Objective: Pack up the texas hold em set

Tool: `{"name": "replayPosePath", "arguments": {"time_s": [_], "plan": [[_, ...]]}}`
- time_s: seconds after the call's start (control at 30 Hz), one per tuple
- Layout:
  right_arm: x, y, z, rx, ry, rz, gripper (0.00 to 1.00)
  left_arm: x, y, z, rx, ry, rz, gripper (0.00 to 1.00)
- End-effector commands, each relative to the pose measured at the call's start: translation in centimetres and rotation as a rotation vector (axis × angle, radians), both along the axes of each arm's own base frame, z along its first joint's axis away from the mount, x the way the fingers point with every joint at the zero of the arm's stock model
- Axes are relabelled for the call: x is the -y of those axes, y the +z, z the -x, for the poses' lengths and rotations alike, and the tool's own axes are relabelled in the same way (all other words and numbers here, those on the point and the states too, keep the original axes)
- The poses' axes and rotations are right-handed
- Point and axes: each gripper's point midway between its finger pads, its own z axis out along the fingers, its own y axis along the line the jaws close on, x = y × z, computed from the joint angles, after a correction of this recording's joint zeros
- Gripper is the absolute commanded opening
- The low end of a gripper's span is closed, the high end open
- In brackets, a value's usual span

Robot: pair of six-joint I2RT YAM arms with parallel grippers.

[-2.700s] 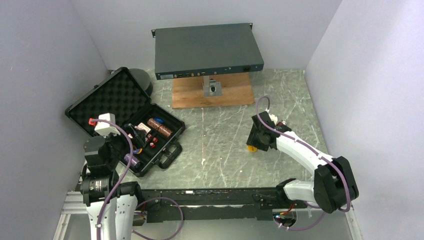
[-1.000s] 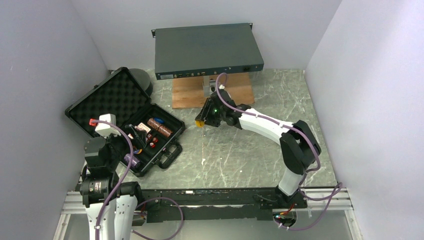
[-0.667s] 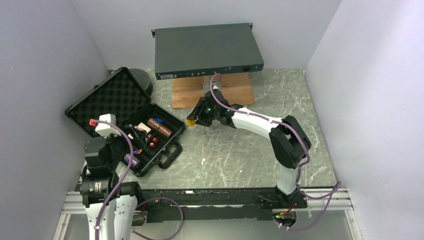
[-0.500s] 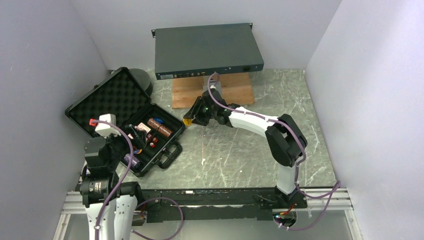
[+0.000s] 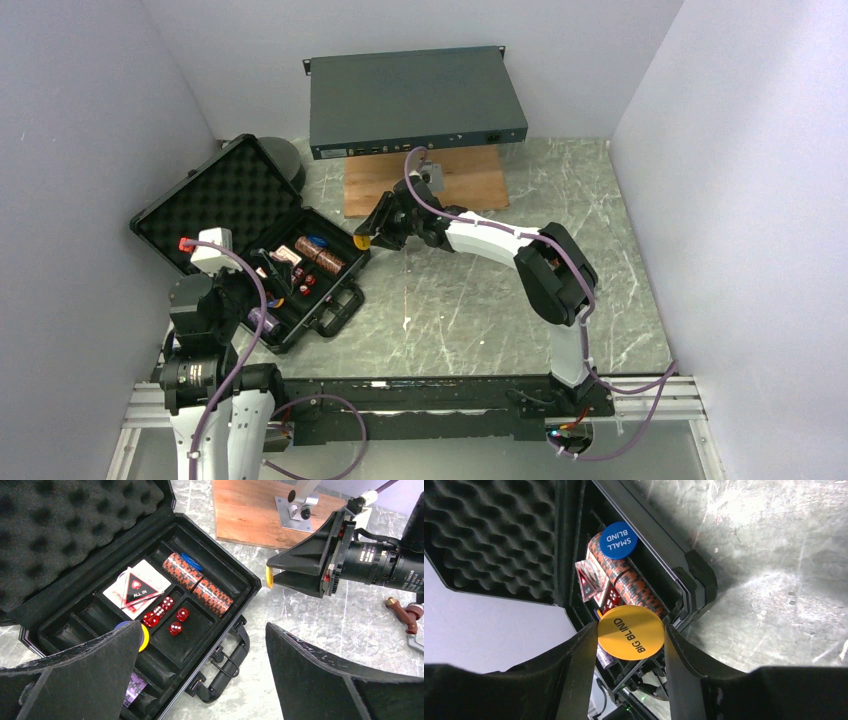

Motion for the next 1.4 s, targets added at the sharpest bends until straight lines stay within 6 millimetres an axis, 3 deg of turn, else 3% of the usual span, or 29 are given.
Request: {"name": "replayPosePath", "arguments": {"time_s": [0.0,0.97,1.37], "plan": [[-2.2,2.4,-0.7,0.031,0.018,-0.081,0.33,-0.1,1.0,0.0,0.041,0.002,-0.016,1.00],[-5.5,0.0,-1.3,-0.009,0.038,-0.088,0.34,0.0,1.0,0.1,0.043,-0.005,-0.017,1.00],[-6.1,0.1,-1.3,-0.002,0.054,-0.122,0.72,0.0,1.0,0.1,0.042,-0.004,-0.017,1.00]]}}
